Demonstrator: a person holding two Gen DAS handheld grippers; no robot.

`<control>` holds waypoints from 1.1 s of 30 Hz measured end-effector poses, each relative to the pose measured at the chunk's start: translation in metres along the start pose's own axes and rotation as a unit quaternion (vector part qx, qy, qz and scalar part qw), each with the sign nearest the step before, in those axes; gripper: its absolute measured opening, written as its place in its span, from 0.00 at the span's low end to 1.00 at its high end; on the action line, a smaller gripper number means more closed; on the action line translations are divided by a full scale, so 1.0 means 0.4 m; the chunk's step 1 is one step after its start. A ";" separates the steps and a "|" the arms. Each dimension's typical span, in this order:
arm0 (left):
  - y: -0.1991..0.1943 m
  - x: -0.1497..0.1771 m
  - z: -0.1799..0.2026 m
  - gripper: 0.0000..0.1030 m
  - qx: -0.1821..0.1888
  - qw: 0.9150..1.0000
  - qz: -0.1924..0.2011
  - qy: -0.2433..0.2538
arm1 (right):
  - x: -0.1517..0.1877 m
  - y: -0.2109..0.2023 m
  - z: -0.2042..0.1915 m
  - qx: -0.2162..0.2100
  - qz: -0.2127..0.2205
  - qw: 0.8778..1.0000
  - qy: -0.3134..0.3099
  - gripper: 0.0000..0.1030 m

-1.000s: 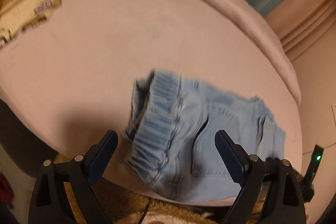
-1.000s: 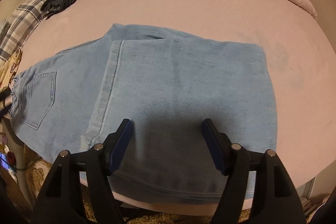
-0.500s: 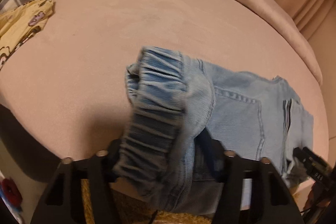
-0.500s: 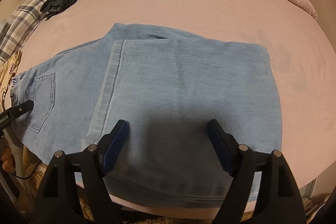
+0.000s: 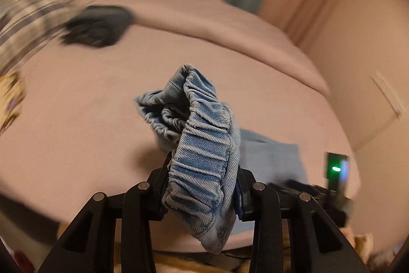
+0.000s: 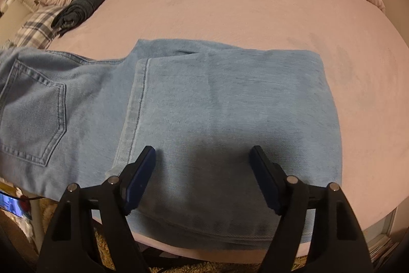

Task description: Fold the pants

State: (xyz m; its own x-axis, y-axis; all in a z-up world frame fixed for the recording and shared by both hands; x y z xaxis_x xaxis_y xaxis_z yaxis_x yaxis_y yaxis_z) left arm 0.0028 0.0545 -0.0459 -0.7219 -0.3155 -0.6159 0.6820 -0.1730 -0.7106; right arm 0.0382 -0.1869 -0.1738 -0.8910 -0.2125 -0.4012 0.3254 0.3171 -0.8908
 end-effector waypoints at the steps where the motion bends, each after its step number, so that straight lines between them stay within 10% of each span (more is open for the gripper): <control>1: 0.007 -0.005 0.042 0.36 0.017 1.000 -0.002 0.017 | 0.000 -0.006 0.005 0.001 0.003 1.000 0.004 0.73; 16: 0.293 0.080 0.381 0.35 0.078 0.976 -0.124 0.164 | 0.034 -0.122 0.217 0.019 0.059 0.992 0.114 0.73; 23: 0.316 0.118 0.446 0.71 0.177 0.958 -0.199 0.103 | 0.073 -0.163 0.285 0.017 0.065 0.986 0.151 0.74; 29: 0.224 0.065 0.368 0.80 0.181 0.968 -0.150 0.090 | 0.055 -0.202 0.296 -0.001 0.087 0.982 0.166 0.74; 33: 0.242 0.033 0.257 0.81 0.080 0.988 -0.105 0.086 | 0.011 -0.204 0.234 -0.045 0.092 0.984 0.147 0.76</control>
State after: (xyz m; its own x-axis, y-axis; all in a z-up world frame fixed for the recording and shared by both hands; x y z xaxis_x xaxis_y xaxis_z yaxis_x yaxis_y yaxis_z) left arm 0.0713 -0.0622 -0.0879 -0.8491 -0.0972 -0.5191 0.5153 -0.3681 -0.7739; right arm 0.0372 -0.3003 -0.1228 -0.8772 0.1280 -0.4626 0.4717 0.4083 -0.7815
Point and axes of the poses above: each gripper's, at about its wrist camera, not at the fingertips, and y roughly the way its jaws point, z to its right, x to its underside, the point moved 8 cm from there along y, roughly the way its jaws point, and after that the axes turned 3 degrees about -x, right-handed, at the moved point
